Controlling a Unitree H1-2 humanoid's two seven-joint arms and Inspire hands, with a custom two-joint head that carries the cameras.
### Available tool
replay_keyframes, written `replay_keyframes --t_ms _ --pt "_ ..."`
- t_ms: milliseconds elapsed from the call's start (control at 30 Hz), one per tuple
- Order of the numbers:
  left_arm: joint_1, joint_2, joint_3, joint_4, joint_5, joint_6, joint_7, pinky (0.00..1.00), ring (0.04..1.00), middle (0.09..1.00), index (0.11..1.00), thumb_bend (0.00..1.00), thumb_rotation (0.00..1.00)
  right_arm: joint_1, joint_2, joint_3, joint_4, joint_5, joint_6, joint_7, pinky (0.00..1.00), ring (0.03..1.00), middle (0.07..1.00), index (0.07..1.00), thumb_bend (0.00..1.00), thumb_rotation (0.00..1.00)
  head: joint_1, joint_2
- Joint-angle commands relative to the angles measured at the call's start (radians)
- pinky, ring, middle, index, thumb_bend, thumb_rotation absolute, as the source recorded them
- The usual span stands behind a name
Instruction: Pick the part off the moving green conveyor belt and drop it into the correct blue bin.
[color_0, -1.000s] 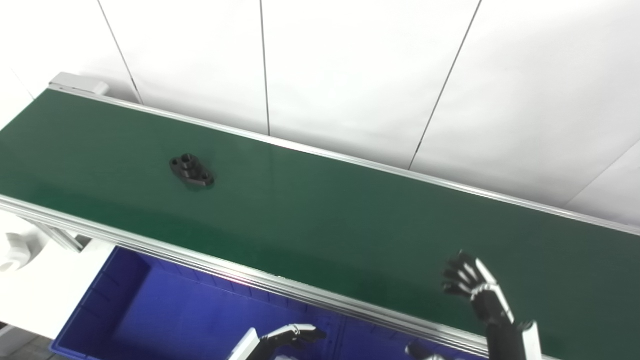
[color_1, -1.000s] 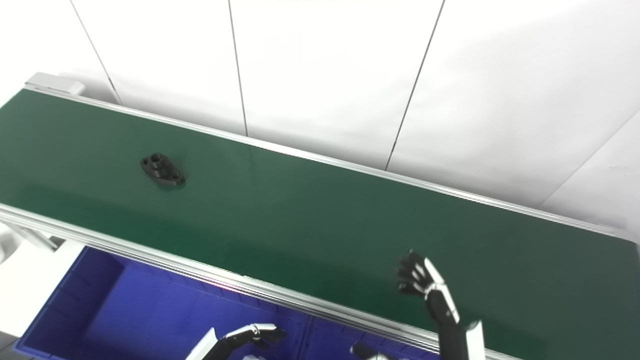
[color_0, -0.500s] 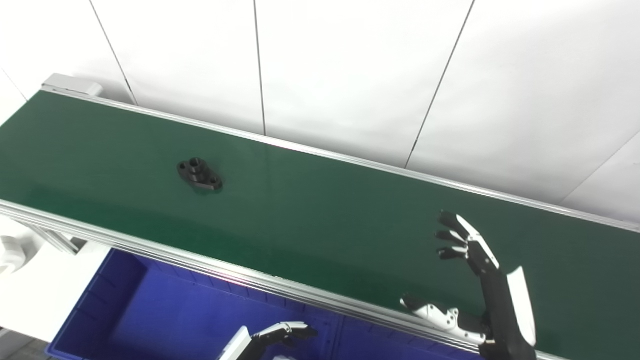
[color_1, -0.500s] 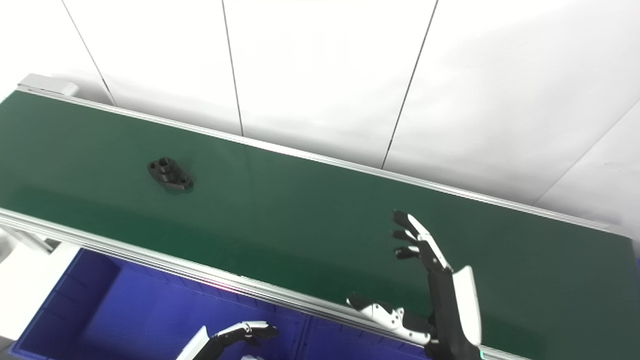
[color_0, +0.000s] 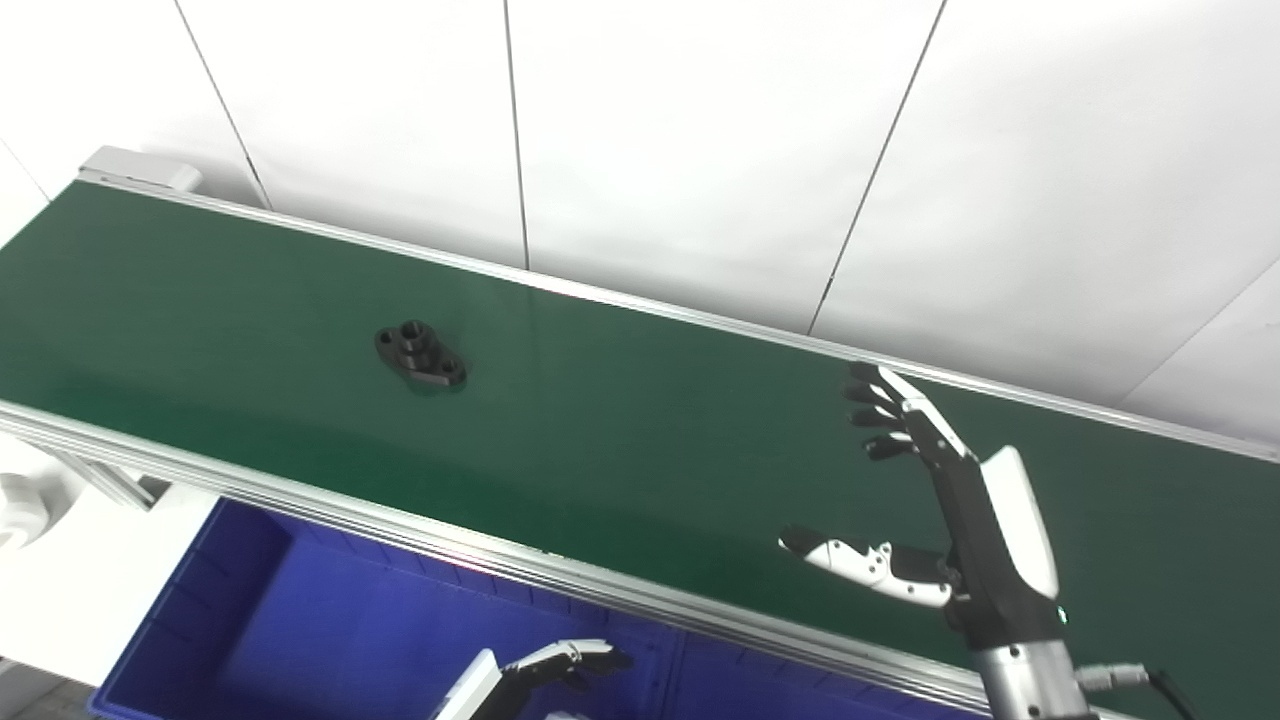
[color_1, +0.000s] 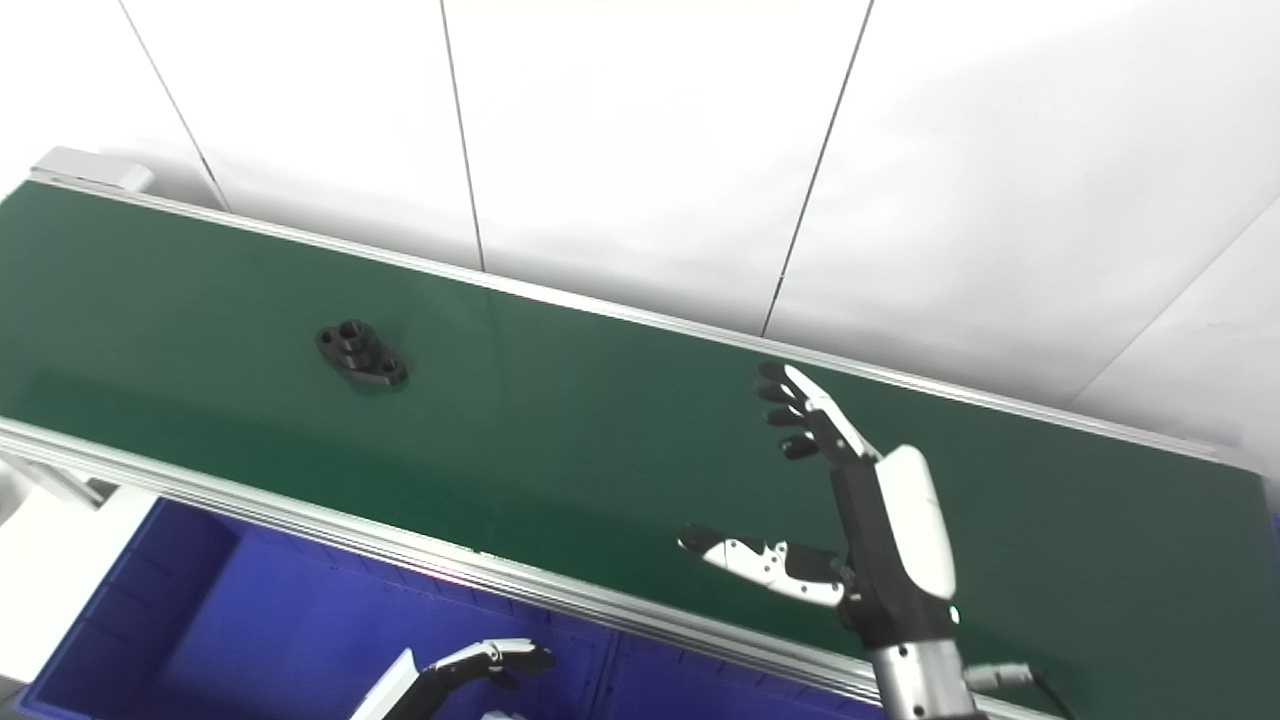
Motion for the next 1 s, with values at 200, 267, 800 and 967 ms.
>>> replay_keyframes --t_ms 200,267,800,967 --pt "-0.014 0.021 -0.005 -0.014 -0.005 -0.025 0.013 0.63 0.739 0.798 0.744 0.70 0.44 -0.143 -0.007 0.040 -0.001 -0.118 0.087 0.089 0.63 0.729 0.793 0.864 0.77 0.40 -0.031 -0.008" --pt "-0.013 0.022 -0.003 -0.014 -0.008 -0.025 0.011 0.64 0.740 0.798 0.745 0.70 0.44 -0.188 -0.023 0.061 0.011 -0.161 0.112 0.137 0.64 0.751 0.809 0.873 0.78 0.43 -0.037 -0.009" --pt "-0.027 0.011 -0.007 0.003 -0.009 -0.025 0.014 0.65 0.751 0.803 0.749 0.69 0.43 -0.397 -0.027 0.136 0.129 -0.295 0.224 0.301 0.67 0.802 0.847 0.878 0.82 0.46 -0.015 -0.019" --pt "-0.036 0.003 -0.012 0.018 -0.001 -0.025 0.025 0.64 0.744 0.800 0.746 0.69 0.43 -0.435 -0.020 0.152 0.173 -0.305 0.220 0.297 0.66 0.802 0.847 0.881 0.82 0.46 -0.014 -0.023"
